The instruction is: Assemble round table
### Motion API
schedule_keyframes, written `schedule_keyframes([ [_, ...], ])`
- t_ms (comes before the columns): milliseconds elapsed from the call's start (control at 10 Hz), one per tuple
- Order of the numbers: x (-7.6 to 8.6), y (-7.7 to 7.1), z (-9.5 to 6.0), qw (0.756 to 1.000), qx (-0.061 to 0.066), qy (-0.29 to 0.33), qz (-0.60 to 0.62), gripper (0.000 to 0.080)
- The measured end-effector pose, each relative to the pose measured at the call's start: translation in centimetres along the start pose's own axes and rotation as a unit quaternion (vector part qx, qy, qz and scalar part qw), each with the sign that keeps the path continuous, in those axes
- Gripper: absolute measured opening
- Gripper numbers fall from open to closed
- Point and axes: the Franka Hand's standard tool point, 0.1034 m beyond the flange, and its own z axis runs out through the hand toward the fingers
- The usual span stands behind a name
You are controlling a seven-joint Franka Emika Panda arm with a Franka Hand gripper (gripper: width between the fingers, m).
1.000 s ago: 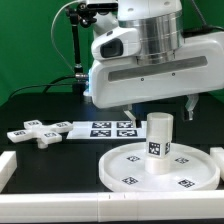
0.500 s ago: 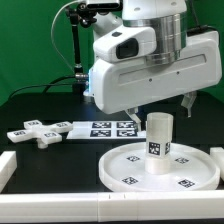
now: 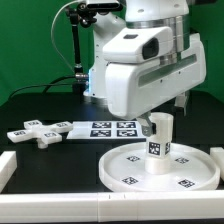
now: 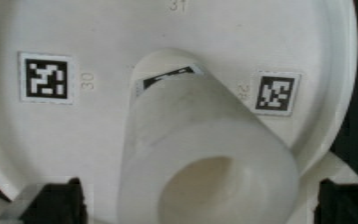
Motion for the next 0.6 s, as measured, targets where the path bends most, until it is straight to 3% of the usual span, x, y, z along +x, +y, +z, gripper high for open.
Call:
schedule_keyframes([
  [200, -0.55, -0.17, 0.44, 0.999, 0.001, -0.002, -0.052, 0.0649],
  [600, -0.86, 0.38, 0.30, 0.976, -0.010, -0.019, -0.217, 0.0649],
])
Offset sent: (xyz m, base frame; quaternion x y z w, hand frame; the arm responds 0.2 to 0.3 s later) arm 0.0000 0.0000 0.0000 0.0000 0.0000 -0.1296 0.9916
